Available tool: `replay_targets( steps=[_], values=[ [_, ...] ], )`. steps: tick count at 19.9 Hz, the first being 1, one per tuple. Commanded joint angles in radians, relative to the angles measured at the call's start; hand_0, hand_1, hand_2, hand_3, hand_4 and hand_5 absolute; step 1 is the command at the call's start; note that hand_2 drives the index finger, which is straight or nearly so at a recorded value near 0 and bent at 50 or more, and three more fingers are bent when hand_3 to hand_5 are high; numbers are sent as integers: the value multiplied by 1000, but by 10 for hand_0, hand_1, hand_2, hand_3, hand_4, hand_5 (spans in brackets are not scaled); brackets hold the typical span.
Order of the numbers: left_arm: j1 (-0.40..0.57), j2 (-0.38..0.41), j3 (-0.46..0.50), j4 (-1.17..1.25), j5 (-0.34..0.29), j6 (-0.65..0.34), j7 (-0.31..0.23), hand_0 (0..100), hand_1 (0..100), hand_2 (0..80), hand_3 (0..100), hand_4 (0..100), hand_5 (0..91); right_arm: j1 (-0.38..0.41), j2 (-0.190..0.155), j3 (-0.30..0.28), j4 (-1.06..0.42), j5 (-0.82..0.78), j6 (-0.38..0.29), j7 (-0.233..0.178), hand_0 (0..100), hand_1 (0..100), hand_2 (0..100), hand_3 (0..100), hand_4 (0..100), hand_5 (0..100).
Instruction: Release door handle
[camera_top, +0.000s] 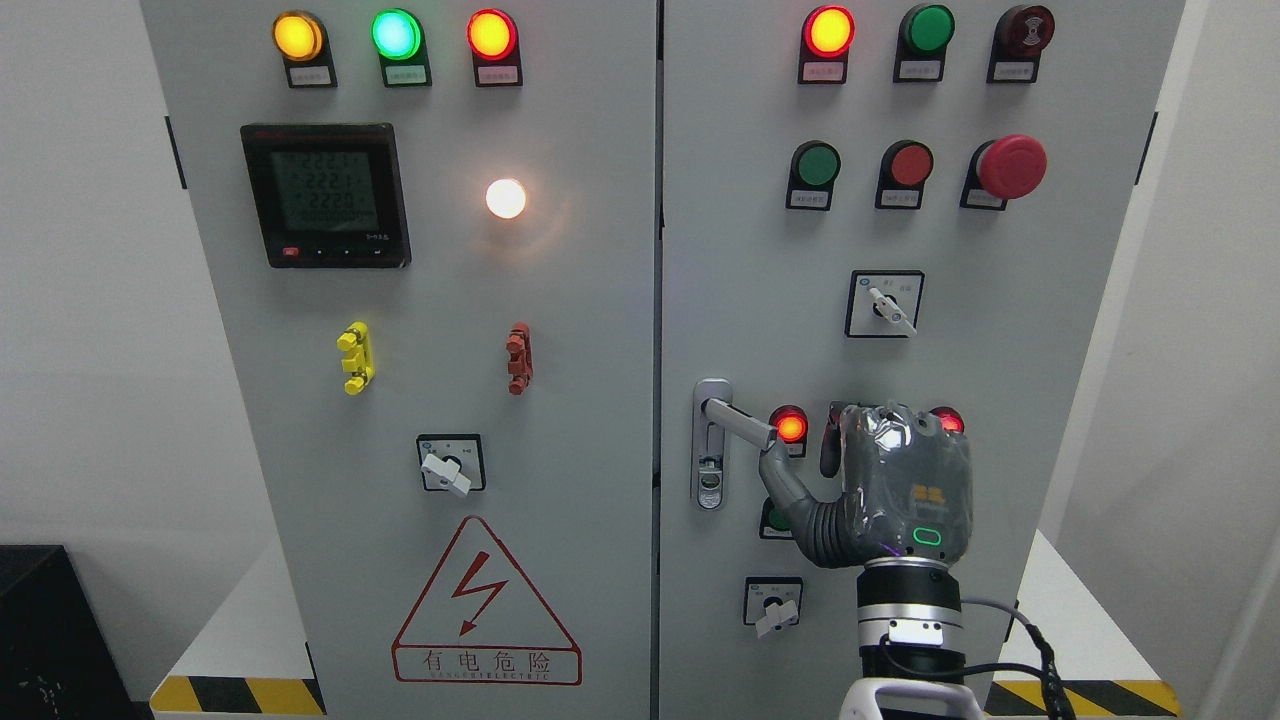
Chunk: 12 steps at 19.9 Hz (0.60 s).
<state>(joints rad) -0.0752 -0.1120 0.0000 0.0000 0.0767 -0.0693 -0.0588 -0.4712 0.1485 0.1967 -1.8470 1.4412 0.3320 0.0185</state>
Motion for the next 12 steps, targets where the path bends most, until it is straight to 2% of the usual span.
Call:
replay_targets(
  steps=[1,12],
  values=[
    [0,0,-21,-20,0,0,0,0,0,21,91,12,0,-4,0,-5,-14,-1,-1,3,376,378,858,1000,1000,949],
    [0,0,-21,-20,0,0,0,0,0,23,89,13,0,-17,5,-11,-8,-1,-1,3,379,370,861,1000,1000,949]
  ],
)
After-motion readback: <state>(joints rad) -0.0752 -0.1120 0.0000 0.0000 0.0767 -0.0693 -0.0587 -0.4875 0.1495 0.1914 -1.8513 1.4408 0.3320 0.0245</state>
